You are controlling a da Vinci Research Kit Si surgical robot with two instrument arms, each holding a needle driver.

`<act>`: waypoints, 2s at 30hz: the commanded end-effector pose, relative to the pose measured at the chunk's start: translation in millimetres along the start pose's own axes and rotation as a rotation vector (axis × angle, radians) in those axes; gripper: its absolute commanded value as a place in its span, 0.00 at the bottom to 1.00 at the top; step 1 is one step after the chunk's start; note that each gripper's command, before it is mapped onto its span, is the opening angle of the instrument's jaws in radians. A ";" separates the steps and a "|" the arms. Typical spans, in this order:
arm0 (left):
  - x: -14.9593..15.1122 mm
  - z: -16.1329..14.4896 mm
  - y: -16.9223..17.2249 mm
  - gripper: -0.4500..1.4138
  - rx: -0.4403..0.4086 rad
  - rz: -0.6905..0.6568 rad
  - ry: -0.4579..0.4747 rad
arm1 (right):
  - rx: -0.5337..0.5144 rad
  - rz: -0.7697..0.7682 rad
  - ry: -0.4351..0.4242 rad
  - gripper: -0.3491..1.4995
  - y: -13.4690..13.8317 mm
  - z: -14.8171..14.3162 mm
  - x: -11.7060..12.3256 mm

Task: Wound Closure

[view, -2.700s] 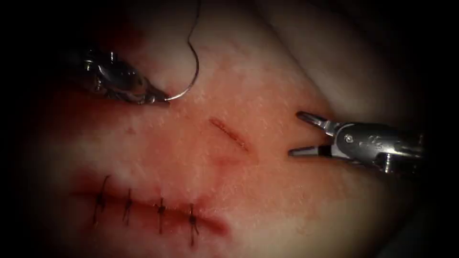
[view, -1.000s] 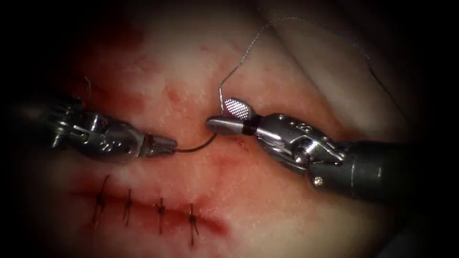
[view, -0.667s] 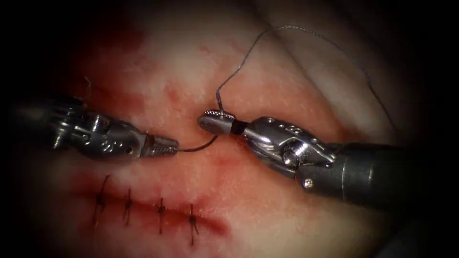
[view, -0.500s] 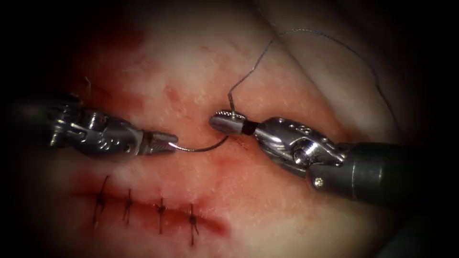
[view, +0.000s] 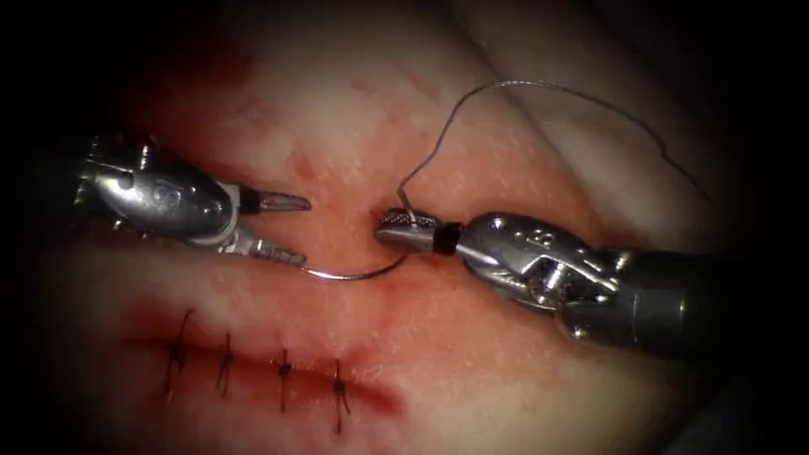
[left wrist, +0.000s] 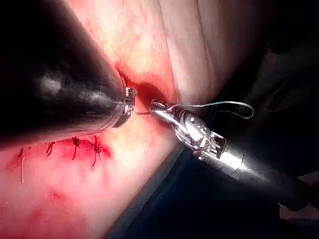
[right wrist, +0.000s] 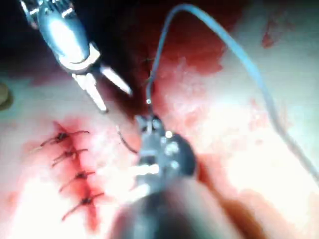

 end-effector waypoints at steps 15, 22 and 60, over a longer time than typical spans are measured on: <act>3.6 3.3 -2.2 0.61 -0.183 -0.122 -0.250 | 0.226 -0.658 0.057 0.00 -2.1 1.1 1.2; 1.7 4.3 -2.2 0.61 -0.204 -0.133 -0.359 | 0.247 -0.925 0.120 0.00 -3.6 0.9 2.0; 1.8 4.6 -2.3 0.05 -0.242 -0.546 -0.409 | 0.309 -1.220 0.158 0.00 -5.8 2.2 1.4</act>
